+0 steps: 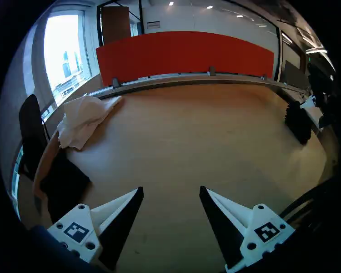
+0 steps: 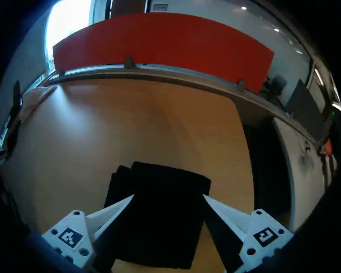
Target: Fold towel
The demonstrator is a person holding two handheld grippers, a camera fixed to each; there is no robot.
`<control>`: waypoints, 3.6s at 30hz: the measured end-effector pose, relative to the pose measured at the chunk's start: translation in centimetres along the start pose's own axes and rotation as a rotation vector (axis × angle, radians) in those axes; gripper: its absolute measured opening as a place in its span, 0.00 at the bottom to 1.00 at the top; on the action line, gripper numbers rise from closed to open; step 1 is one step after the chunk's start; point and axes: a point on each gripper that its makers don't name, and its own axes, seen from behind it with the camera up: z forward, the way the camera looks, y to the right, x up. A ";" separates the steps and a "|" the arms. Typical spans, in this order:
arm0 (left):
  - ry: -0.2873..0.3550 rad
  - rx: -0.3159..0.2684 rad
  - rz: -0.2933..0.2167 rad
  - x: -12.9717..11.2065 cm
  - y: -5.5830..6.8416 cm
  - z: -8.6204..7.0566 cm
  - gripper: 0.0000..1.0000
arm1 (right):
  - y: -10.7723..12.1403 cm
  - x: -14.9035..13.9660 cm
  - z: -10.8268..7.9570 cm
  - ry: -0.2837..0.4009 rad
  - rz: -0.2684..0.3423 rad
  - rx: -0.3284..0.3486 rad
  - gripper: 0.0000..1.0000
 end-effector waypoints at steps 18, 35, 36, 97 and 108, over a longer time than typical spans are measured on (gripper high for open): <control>-0.010 0.015 0.013 -0.1 0.1 -0.5 0.91 | 0.9 -1.5 2.0 -0.018 0.025 -0.008 0.96; 0.009 0.005 0.010 0.5 0.5 -0.4 0.91 | 0.6 -0.5 -0.2 0.030 0.020 -0.011 0.96; 0.010 0.004 0.010 0.5 0.5 -0.4 0.91 | 0.5 -0.6 -0.3 0.031 0.021 -0.011 0.96; 0.031 -0.004 0.006 0.7 -0.6 -0.5 0.91 | -4.2 -6.4 -4.3 0.081 0.087 -0.026 0.96; 0.035 0.001 -0.010 0.7 -0.9 -0.1 0.91 | -3.4 -2.3 -6.8 0.263 0.173 -0.090 0.96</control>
